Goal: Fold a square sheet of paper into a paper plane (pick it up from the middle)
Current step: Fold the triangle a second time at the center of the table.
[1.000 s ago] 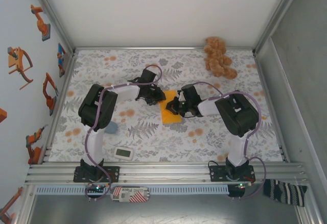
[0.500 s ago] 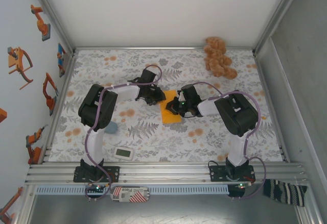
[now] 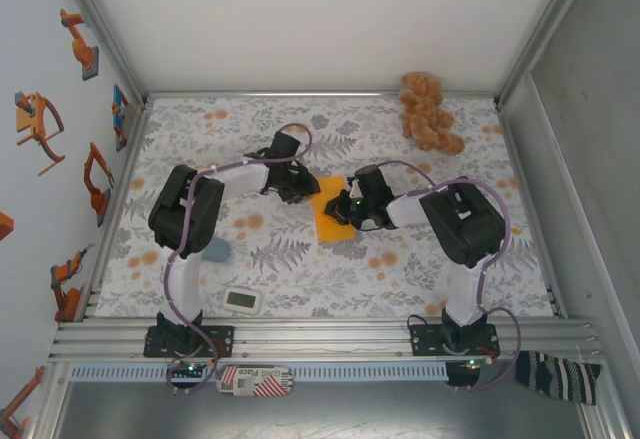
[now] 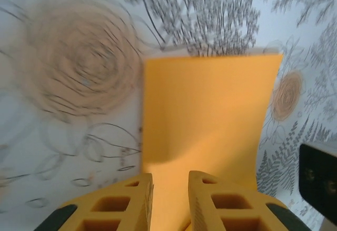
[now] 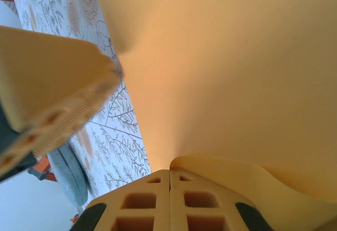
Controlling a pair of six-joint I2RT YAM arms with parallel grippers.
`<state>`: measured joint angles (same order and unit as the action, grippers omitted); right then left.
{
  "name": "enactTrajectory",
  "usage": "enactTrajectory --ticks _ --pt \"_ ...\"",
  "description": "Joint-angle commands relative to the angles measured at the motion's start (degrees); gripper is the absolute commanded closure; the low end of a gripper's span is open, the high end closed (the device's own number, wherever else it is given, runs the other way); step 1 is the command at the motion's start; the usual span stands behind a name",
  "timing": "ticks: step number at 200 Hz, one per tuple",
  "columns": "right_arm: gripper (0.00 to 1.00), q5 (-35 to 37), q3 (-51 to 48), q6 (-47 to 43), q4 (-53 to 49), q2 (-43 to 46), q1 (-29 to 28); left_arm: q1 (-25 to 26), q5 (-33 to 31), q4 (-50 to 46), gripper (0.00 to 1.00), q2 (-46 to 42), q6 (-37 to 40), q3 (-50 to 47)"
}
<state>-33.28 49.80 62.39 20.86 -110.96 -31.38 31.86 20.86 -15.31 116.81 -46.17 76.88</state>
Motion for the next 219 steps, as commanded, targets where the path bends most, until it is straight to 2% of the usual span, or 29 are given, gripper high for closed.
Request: enactTrajectory --ticks 1,49,79,128,149,198,219 --pt "0.95 2.8 0.9 0.0 -2.5 -1.4 -0.4 -2.5 -2.9 -2.8 0.73 -5.1 1.5 1.9" --pt "0.77 2.3 1.6 0.2 -2.6 -0.4 -0.4 -4.7 -6.0 -3.2 0.72 -10.8 1.1 -3.5" --pt "0.71 1.7 2.2 0.0 -2.7 0.0 -0.4 -5.1 -7.3 -2.1 0.71 -14.6 -0.1 -8.2" --pt "0.64 1.9 1.8 -0.5 -2.6 0.1 -0.4 -4.5 -3.5 3.7 0.69 -18.1 -3.8 -14.3" --pt "0.67 2.0 1.7 -1.4 -3.5 0.1 -0.4 -2.9 -2.6 4.6 0.70 -17.8 -4.1 -14.4" --pt "0.96 4.4 1.6 -4.7 -8.9 -0.4 -0.3 2.0 -1.6 7.9 0.80 -14.7 -4.3 -14.1" --pt "1.00 5.1 1.8 -5.4 -10.2 -0.6 -0.4 3.4 -0.7 9.3 0.84 -12.2 -4.2 -13.4"
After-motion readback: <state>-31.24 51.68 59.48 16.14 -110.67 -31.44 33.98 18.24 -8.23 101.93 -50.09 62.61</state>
